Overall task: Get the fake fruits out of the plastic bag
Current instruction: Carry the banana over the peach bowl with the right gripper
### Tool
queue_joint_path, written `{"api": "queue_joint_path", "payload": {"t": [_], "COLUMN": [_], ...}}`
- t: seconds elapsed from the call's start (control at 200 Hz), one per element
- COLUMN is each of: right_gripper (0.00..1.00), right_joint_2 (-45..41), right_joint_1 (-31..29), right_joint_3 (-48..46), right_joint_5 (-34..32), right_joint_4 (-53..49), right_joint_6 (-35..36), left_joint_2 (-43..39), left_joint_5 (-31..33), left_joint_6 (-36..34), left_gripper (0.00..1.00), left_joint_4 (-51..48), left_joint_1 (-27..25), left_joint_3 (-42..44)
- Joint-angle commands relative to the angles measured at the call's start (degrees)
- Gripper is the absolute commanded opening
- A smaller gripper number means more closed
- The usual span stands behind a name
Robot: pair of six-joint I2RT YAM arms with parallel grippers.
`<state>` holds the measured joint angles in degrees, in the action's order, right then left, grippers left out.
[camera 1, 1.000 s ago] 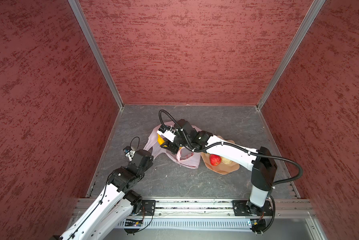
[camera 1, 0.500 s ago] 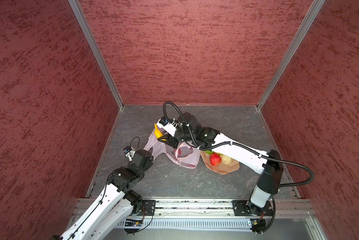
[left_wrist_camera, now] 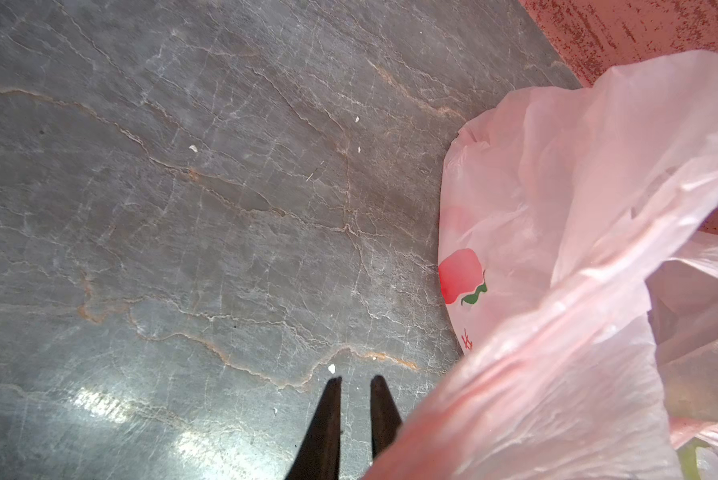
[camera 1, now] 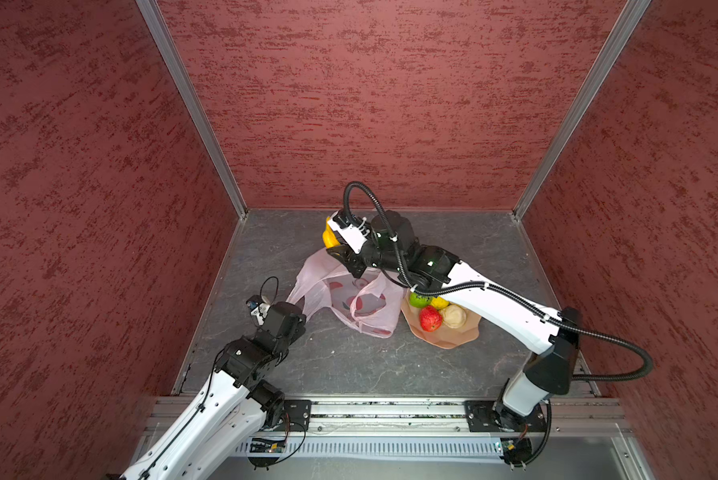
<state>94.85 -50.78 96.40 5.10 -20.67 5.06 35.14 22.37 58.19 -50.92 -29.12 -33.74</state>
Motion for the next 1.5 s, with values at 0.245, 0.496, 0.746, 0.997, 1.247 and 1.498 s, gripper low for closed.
{"api": "queue_joint_path", "payload": {"t": [0.245, 0.496, 0.746, 0.997, 1.247, 1.498], "right_gripper": [0.26, 0.26, 0.27, 0.29, 0.3, 0.31], "right_joint_2": [-13.7, -15.7, -15.1, -14.6, -15.1, -15.0], "right_joint_1": [18.2, 24.1, 24.5, 24.5, 24.5, 24.5], "right_joint_3": [-16.1, -25.5, -31.9, -36.6, -40.6, -43.1], "right_joint_5": [-13.5, -13.6, -12.6, -11.1, -10.1, -10.0], "right_joint_4": [-6.5, -6.3, -4.0, -2.6, -1.3, 0.0], "right_joint_6": [-20.3, -29.8, -34.2, -38.7, -42.9, -45.1], "left_joint_2": [0.2, 1.3, 1.5, 1.5, 1.8, 1.6], "left_joint_5": [0.0, -0.7, -0.7, -0.6, -0.9, -1.1], "left_joint_6": [-1.9, -2.0, -2.0, -2.0, -2.1, -2.1], "left_gripper": [0.17, 0.17, 0.17, 0.17, 0.17, 0.17], "left_joint_4": [1.7, 2.0, 1.8, 1.7, 2.2, 2.2], "left_joint_1": [1.0, 1.3, 1.4, 1.5, 1.7, 1.7], "left_joint_3": [-0.3, -0.2, 0.0, -0.3, -0.1, 0.3]}}
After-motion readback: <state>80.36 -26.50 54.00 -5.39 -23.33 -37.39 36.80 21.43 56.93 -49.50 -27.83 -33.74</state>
